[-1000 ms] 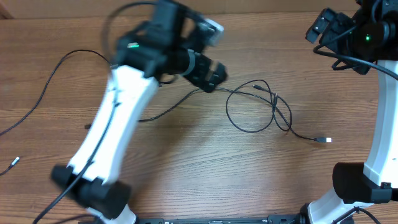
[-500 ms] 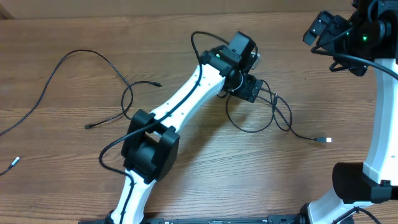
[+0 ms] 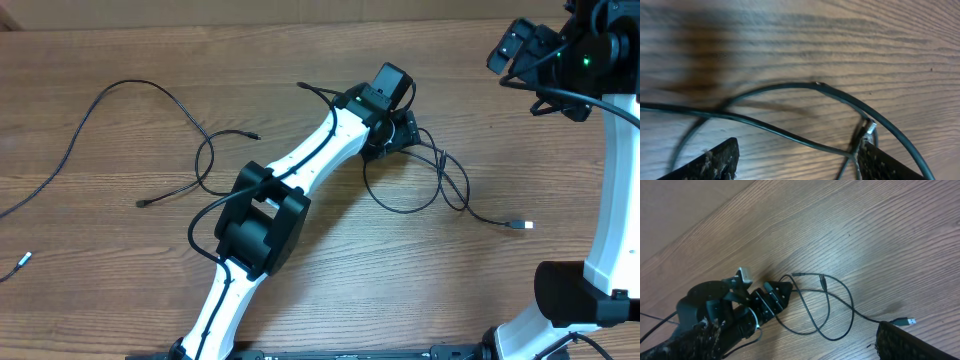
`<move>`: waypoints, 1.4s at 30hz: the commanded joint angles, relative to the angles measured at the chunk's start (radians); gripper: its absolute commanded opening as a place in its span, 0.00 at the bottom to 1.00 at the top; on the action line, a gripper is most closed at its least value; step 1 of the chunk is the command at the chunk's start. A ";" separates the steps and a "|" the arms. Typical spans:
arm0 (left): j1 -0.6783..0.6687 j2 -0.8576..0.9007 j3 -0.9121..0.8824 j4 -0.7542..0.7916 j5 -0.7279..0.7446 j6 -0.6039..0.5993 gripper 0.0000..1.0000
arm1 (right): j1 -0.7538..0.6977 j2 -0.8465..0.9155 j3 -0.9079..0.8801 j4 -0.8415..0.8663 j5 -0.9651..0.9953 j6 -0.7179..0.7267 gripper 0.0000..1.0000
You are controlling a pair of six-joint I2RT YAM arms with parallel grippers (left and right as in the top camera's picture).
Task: Untangle cables
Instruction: 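Grasp a cable strand from the tangle with the left gripper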
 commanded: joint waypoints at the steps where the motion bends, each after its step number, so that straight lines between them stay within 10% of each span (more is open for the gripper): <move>1: -0.025 0.037 0.000 0.002 0.029 -0.107 0.76 | 0.002 0.002 -0.002 0.003 0.003 -0.012 1.00; 31: -0.068 0.067 -0.002 0.051 -0.224 -0.211 0.41 | 0.002 0.002 -0.002 0.003 0.002 -0.036 1.00; 42: -0.113 0.123 -0.005 0.057 -0.251 -0.212 0.48 | 0.002 0.002 -0.002 0.003 0.018 -0.058 1.00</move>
